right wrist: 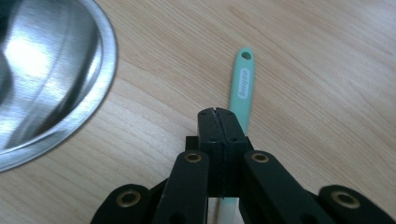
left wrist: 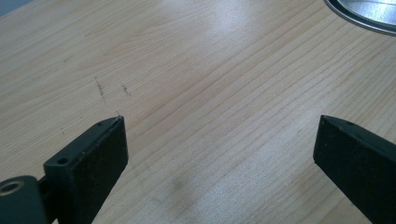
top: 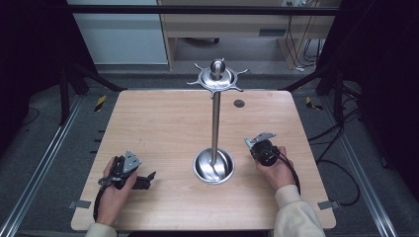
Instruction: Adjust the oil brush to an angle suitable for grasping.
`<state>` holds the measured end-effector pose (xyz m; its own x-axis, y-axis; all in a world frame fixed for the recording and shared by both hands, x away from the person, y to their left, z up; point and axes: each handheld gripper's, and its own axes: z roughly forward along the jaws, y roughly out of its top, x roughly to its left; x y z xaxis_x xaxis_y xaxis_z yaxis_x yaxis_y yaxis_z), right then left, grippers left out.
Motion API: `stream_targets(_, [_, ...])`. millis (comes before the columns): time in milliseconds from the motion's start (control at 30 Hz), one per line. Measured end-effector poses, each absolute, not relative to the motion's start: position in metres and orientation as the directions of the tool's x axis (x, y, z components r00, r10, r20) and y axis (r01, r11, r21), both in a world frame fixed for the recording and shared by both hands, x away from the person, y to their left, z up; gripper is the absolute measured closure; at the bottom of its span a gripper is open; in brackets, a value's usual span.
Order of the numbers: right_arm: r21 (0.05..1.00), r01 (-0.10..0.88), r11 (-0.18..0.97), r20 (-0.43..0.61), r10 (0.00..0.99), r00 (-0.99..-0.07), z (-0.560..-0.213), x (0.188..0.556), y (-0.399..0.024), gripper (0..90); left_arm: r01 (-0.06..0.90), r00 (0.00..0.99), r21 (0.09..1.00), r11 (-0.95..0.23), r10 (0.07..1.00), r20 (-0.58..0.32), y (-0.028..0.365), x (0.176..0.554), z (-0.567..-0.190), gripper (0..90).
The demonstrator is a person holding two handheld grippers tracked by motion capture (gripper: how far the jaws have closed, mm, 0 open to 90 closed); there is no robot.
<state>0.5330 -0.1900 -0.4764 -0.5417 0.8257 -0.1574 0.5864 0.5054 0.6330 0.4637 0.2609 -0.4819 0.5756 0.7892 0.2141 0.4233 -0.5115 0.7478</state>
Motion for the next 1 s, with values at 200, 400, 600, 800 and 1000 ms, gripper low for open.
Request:
stream_targets(200, [0.609, 0.617, 0.498, -0.142, 0.834, -0.533, -0.4821, 0.5357, -0.191, 90.0, 0.423, 0.575, 0.747, -0.512, 0.789, 0.215, 0.261, 0.4637, -0.482, 2.7])
stream_targets(400, [0.587, 0.634, 0.503, -0.144, 0.836, -0.53, -0.4852, 0.5372, -0.1909, 90.0, 0.423, 0.576, 0.747, -0.513, 0.788, 0.216, 0.2607, 0.4636, -0.482, 2.7])
stream_targets(600, [0.591, 0.658, 0.468, -0.126, 0.858, -0.498, -0.4839, 0.5384, -0.1944, 90.0, 0.422, 0.576, 0.747, -0.513, 0.788, 0.216, 0.2608, 0.4635, -0.4819, 2.7])
stream_targets(800, [0.598, 0.679, 0.426, -0.101, 0.88, -0.464, -0.4827, 0.5398, -0.1996, 90.0, 0.421, 0.577, 0.746, -0.515, 0.787, 0.218, 0.2603, 0.4635, -0.482, 2.7])
stream_targets(1000, [0.609, 0.669, 0.427, -0.087, 0.874, -0.478, -0.4762, 0.5371, -0.1992, 87.1, 0.421, 0.576, 0.746, -0.516, 0.787, 0.219, 0.2605, 0.4635, -0.4818, 2.7])
